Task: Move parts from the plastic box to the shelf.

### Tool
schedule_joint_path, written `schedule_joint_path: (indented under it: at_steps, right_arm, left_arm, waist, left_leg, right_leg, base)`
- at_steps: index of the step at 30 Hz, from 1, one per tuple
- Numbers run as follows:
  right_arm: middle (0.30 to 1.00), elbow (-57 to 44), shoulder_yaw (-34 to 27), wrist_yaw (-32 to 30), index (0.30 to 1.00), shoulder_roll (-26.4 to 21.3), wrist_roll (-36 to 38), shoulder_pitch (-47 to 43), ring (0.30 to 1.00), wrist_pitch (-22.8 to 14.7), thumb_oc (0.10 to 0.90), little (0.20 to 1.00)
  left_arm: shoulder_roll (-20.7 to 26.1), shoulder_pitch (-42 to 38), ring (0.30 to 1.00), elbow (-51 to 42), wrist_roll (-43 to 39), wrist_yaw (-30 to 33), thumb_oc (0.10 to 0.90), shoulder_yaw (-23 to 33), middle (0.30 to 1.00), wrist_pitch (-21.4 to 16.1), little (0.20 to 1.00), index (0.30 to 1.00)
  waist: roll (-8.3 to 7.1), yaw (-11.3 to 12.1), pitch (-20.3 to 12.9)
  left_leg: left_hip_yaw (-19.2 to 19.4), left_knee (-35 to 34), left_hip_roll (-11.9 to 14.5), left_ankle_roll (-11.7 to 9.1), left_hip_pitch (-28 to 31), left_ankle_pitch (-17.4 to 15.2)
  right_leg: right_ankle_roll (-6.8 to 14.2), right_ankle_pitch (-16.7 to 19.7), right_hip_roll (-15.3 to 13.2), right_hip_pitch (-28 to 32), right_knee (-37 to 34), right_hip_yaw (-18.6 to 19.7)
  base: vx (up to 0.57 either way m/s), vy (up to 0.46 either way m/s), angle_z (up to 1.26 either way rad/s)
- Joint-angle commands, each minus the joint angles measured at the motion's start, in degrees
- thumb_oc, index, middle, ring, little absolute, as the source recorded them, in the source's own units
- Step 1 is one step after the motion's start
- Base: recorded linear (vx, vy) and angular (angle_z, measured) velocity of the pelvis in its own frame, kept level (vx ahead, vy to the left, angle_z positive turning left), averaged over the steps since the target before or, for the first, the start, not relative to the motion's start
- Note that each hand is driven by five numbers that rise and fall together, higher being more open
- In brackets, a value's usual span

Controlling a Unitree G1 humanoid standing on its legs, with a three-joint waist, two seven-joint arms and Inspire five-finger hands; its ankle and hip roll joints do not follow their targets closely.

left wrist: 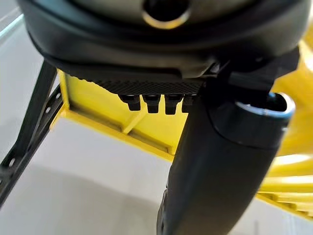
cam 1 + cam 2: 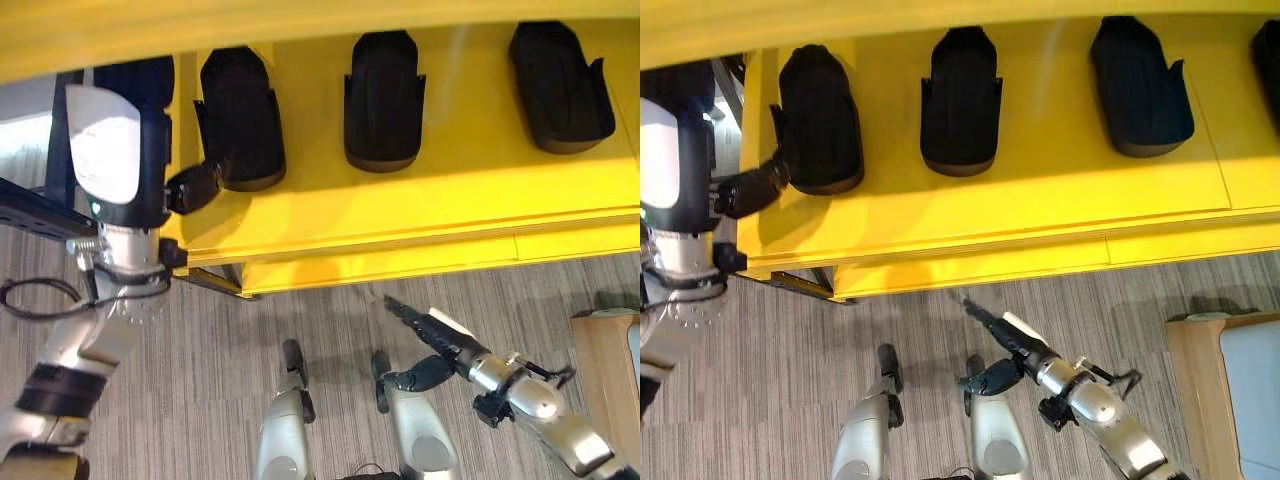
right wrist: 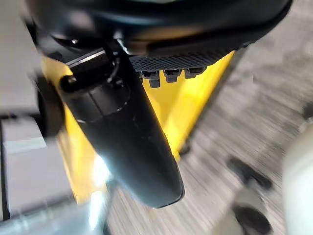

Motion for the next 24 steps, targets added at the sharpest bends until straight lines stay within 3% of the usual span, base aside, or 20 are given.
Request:
schedule_joint_path:
  at_steps: [1, 5, 8, 13, 17, 24]
  right_arm:
    - [1.000, -4.46, -3.52, -3.32, 1.000, 1.11, 3.53, -0.86, 1.000, -7.69, 0.900, 1.000]
    - [1.000, -4.73, -9.05, -4.39, 1.000, 1.92, 4.48, 3.49, 1.000, -8.41, 0.900, 1.000]
    - [1.000, -3.76, -13.61, -4.65, 1.000, 3.16, 4.22, 6.20, 1.000, -9.62, 0.900, 1.000]
    - [1.000, -2.28, -15.79, -5.29, 1.000, 2.27, 4.44, 4.81, 1.000, -8.85, 0.900, 1.000]
    - [1.000, -0.90, -15.13, -4.63, 1.000, 1.65, 6.49, 3.15, 1.000, -7.91, 0.900, 1.000]
    - [1.000, 3.35, -13.15, -3.01, 1.000, 3.52, 10.38, 1.79, 1.000, -6.57, 0.900, 1.000]
  left_arm:
    - [-1.76, 0.70, 1.000, -3.93, -4.93, -5.21, 0.900, 3.73, 1.000, -4.84, 1.000, 1.000]
    - [-5.65, 9.15, 1.000, -9.19, -8.15, -11.41, 0.900, 3.88, 1.000, -9.68, 1.000, 1.000]
    - [-9.62, 15.44, 1.000, -12.39, -13.99, -22.42, 0.900, 4.01, 1.000, -15.73, 1.000, 1.000]
    - [-11.20, 18.63, 1.000, -14.83, -25.79, -37.70, 0.900, 2.68, 1.000, -14.51, 1.000, 1.000]
    - [-11.23, 20.14, 1.000, -13.84, -29.74, -40.31, 0.900, 1.56, 1.000, -9.98, 1.000, 1.000]
    - [-12.58, 20.14, 1.000, -9.70, -32.49, -44.55, 0.900, -1.30, 1.000, -6.88, 1.000, 1.000]
  waist:
    - [-2.36, -1.13, -7.43]
    - [-2.15, -1.10, -9.25]
    - [-1.76, -0.82, -11.97]
    - [-1.41, -0.49, -13.62]
    - [-1.22, -0.35, -14.51]
    - [-1.64, -0.51, -17.02]
  left_leg:
    - [2.64, 3.86, 0.11, 0.72, 1.32, -6.86]
    - [2.54, 2.23, -0.08, 0.63, 4.08, -6.67]
    - [2.40, 0.54, -0.40, 0.56, 7.20, -6.55]
    - [2.37, -1.22, -0.11, 0.08, 9.71, -5.94]
    - [2.38, -2.97, -0.07, -0.20, 11.23, -5.51]
    - [2.61, -6.99, 0.37, -0.45, 13.57, -4.29]
  right_leg:
    - [0.57, 0.42, 0.64, 1.38, -4.90, -0.47]
    - [0.85, 0.74, 0.49, 4.69, -7.22, -0.76]
    - [0.79, 0.95, 0.27, 9.01, -10.03, -1.52]
    - [0.53, 1.10, 0.62, 12.24, -11.76, -1.84]
    - [0.91, 2.01, 0.33, 13.56, -13.83, -1.65]
    - [1.93, 4.80, -0.34, 15.24, -18.58, -0.57]
  base:
    - [0.04, 0.025, -0.02]
    - [0.06, 0.044, 0.00]
    - [0.08, 0.075, 0.03]
    - [-0.04, 0.049, 0.01]
    - [-0.07, 0.059, 0.00]
    - [-0.03, 0.049, -0.02]
